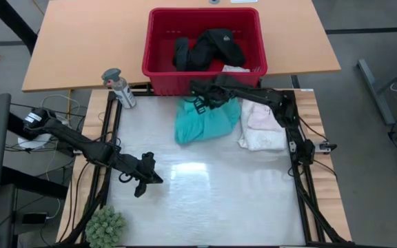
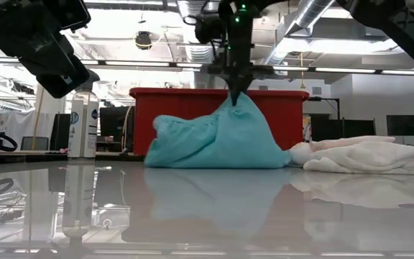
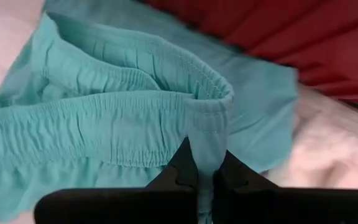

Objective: Fold Laundry from Bin
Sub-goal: Fold the light blue shorts

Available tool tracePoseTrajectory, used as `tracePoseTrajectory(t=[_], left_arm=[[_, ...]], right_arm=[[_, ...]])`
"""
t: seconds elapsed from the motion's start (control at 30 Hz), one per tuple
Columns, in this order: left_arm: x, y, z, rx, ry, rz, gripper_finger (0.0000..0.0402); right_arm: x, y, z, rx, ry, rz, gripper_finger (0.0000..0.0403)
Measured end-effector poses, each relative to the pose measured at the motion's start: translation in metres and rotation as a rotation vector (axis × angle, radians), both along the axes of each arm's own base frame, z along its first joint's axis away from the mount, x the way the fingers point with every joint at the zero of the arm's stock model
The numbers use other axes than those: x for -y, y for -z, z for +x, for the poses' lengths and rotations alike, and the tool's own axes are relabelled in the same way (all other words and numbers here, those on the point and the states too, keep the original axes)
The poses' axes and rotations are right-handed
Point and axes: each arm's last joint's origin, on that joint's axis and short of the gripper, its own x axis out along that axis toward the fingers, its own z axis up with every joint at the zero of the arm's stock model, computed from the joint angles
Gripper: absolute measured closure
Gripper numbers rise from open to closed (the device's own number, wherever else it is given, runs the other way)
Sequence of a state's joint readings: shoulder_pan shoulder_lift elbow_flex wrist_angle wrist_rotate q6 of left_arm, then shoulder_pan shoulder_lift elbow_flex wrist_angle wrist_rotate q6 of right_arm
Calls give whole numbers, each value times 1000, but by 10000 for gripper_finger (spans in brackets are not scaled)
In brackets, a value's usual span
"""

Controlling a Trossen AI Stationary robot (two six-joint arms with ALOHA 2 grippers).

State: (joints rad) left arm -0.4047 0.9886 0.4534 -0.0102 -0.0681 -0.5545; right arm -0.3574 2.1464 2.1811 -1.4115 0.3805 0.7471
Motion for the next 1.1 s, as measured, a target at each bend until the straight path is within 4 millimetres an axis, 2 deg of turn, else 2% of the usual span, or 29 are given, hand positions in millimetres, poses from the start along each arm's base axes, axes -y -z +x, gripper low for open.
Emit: tracePoseTrajectory(t=[0.1, 0.2, 0.33, 0.43, 0.5, 0.57, 0.67, 0.73, 0.8, 0.97, 1.1], left_arm=[[0, 0, 0, -2, -4, -6, 401], [0, 0, 0, -4, -8, -14, 401], [0, 0, 0, -4, -8, -16, 401], [0, 0, 0, -7, -9, -25, 401], [1, 0, 0, -14, -8, -42, 401], [1, 0, 0, -23, -1, -68, 401], [6, -1, -3, -22, 12, -76, 401], [8, -2, -4, -13, 0, -69, 401], [8, -2, -5, -11, -29, -72, 401], [8, -7, -12, -13, -48, -106, 401], [5, -12, -19, -8, -54, -121, 401]], right_arm=[[14, 1, -7, 0, 85, -9, 342], [25, 2, -13, 11, 138, 19, 276], [34, 2, -18, -22, 94, 25, 184], [36, 2, -18, -35, 9, 46, 140], [34, 2, -16, -71, -76, 37, 128], [30, 1, -11, -90, -243, 29, 125], [16, -1, 7, -5, -559, 71, 124], [4, 0, 23, 77, -656, 57, 123], [-5, 9, 41, 144, -668, 33, 123], [-23, 54, 80, 198, -556, -4, 122], [-32, 64, 94, 153, -472, -139, 122]])
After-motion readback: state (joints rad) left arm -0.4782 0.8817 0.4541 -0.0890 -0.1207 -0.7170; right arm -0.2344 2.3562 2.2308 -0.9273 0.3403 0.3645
